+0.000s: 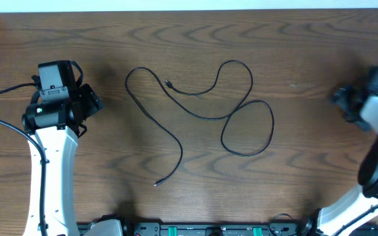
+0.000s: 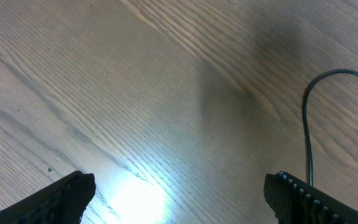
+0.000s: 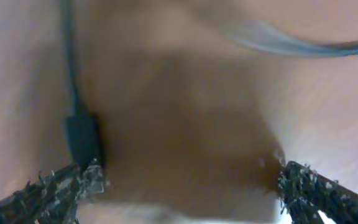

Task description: Untangle cables

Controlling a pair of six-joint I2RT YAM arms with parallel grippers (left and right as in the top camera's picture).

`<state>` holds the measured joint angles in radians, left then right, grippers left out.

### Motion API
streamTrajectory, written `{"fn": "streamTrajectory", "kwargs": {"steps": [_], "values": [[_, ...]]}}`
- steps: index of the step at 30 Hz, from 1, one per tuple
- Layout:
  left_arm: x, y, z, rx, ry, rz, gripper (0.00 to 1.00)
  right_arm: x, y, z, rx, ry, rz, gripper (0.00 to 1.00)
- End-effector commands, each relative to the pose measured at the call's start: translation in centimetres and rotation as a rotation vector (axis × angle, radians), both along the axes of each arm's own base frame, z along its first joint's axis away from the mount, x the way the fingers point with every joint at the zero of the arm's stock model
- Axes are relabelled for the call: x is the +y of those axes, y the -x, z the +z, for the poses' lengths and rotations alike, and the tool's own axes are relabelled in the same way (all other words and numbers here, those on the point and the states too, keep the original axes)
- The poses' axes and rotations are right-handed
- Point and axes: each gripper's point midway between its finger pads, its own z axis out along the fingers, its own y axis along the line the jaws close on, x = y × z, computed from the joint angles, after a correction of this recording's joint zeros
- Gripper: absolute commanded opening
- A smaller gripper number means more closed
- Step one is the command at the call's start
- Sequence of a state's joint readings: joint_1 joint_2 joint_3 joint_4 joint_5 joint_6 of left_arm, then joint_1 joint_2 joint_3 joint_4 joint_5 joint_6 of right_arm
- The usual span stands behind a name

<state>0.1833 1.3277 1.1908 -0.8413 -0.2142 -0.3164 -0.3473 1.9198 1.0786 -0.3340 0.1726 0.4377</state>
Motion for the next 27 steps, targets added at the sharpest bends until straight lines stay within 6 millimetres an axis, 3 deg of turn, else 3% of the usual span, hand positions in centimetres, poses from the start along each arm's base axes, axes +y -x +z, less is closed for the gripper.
{"fn": "streamTrajectory", "kwargs": {"steps": [1,7,14,21,24,27], "values": [[0.2,0.0,0.0,0.005,-0.003,0.002,0.92,6.7,4.7,-6.1,0.247,-0.088,0.120,0.99],[0.2,0.0,0.0,0.005,-0.003,0.002,0.92,11.5,3.0,-5.4,0.226,-0.044,0.248,0.99],[0.2,0.0,0.0,0.006,-0.003,0.002,0.92,14.3,0.8,-1.4,0.175,0.130,0.481,0.99],[0.2,0.0,0.0,0.005,-0.003,0.002,0.92,18.0,1.4,3.3,0.120,0.141,0.627,1.00],[0.2,0.0,0.0,0.006,-0.003,0.002,0.92,21.6,1.5,6.3,0.031,0.062,0.784,0.99],[0.2,0.0,0.0,0.006,-0.003,0.002,0.92,23.8,2.4,7.6,0.008,0.019,0.909,0.99]]}}
